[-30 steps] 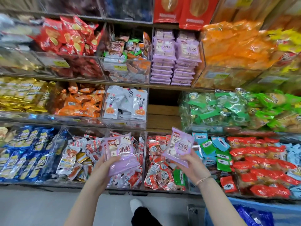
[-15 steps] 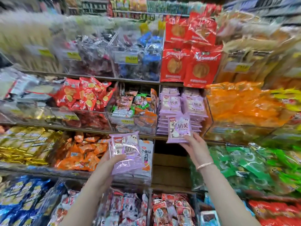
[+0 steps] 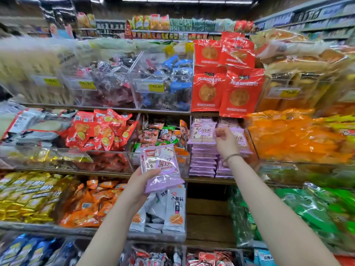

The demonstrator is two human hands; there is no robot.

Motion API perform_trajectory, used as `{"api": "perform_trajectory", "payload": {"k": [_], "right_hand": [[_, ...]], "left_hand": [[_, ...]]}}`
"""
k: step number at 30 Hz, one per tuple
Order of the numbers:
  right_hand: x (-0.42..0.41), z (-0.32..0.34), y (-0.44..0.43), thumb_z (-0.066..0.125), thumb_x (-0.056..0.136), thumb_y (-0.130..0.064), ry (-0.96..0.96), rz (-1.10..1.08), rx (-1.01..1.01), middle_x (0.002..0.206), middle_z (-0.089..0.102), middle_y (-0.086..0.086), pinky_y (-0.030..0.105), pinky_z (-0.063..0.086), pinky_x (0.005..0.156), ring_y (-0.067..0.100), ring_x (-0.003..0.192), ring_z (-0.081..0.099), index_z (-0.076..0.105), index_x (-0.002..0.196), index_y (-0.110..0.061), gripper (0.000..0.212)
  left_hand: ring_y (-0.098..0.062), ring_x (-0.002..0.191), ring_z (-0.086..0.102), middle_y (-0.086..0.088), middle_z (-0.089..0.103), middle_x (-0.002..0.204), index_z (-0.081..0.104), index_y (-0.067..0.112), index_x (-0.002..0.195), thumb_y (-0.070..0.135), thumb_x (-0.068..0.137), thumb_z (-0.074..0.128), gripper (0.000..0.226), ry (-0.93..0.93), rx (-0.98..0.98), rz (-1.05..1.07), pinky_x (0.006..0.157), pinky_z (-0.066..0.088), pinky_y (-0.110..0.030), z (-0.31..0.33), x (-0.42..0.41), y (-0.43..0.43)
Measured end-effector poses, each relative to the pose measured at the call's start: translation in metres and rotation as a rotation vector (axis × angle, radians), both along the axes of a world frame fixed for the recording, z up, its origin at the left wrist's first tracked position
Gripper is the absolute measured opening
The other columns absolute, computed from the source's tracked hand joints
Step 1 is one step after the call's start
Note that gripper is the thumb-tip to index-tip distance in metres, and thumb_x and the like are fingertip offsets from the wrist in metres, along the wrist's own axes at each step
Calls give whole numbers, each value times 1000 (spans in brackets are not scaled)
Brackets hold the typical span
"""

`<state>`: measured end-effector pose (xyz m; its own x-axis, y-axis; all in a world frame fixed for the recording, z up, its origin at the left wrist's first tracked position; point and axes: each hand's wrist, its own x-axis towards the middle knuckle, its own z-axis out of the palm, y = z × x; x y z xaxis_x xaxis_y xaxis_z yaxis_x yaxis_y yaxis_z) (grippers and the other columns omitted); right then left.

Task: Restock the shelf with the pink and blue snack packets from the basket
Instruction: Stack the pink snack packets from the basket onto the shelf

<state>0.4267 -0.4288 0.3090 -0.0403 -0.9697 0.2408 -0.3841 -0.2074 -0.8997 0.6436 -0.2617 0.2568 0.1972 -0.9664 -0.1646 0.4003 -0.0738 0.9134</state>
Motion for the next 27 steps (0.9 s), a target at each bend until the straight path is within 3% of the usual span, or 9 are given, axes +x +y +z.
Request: {"api": "perform_trajectory", "payload": {"k": [4,7,10,14,17,20,22,25,27], "right_hand": [[0,-3,5,52,91,-23,190,45,-104,116,56,13,38,42,95,27,108,53,58,113,-3,30],[0,-7,5,65,85,-27,404,138,-167,133,40,8,24,29,102,20,121,42,52,127,-11,47],[-1,-12,1,60,89,-19,463,103,-221,141,35,6,16,22,100,20,128,39,54,126,-13,38],[-9,-15,-2,57,90,-19,542,99,-202,139,36,8,35,35,110,24,127,42,55,124,-9,35],[-14,-13,3,57,89,-24,612,115,-190,140,37,7,37,31,112,23,133,34,51,131,-11,44],[-14,-3,25,55,90,-32,555,99,-297,140,40,1,36,30,112,16,133,33,48,133,-15,46],[-9,2,53,54,86,-47,413,147,-329,122,48,-14,29,42,101,0,114,45,53,122,-25,42],[7,0,97,60,71,-63,228,397,-144,100,50,-31,8,45,71,-10,86,53,44,105,-49,40],[12,-7,105,70,74,-49,116,485,-3,107,53,-29,7,47,74,-11,94,54,41,114,-46,49]], "left_hand": [[-34,103,65,-15,69,112,54,11,126,15,59,81,73,20,30,-25,91,51,-47,0,-1,-16],[-28,91,70,-13,72,107,56,12,121,16,59,80,66,35,14,-65,72,57,-37,0,-1,-19],[-25,83,72,-12,73,102,57,12,118,16,62,76,59,65,-3,-82,59,57,-29,-2,-1,-20],[-25,83,72,-12,73,101,58,13,117,17,62,73,57,76,-13,-81,59,56,-29,-1,0,-22],[-24,81,72,-11,73,101,58,13,117,19,61,73,59,65,-18,-76,57,56,-29,3,-3,-23],[-25,83,72,-12,73,103,57,13,119,18,65,72,56,40,-49,-92,58,56,-28,8,-11,-24],[-25,85,72,-11,73,102,58,13,118,18,65,74,55,-5,-68,-95,62,56,-29,12,-18,-26],[-24,93,71,-7,73,103,60,14,117,22,63,81,58,-87,-104,-94,77,54,-35,17,-33,-29],[-23,95,70,-6,74,103,61,15,117,29,61,80,60,-102,-109,-78,81,53,-35,21,-43,-32]]}}
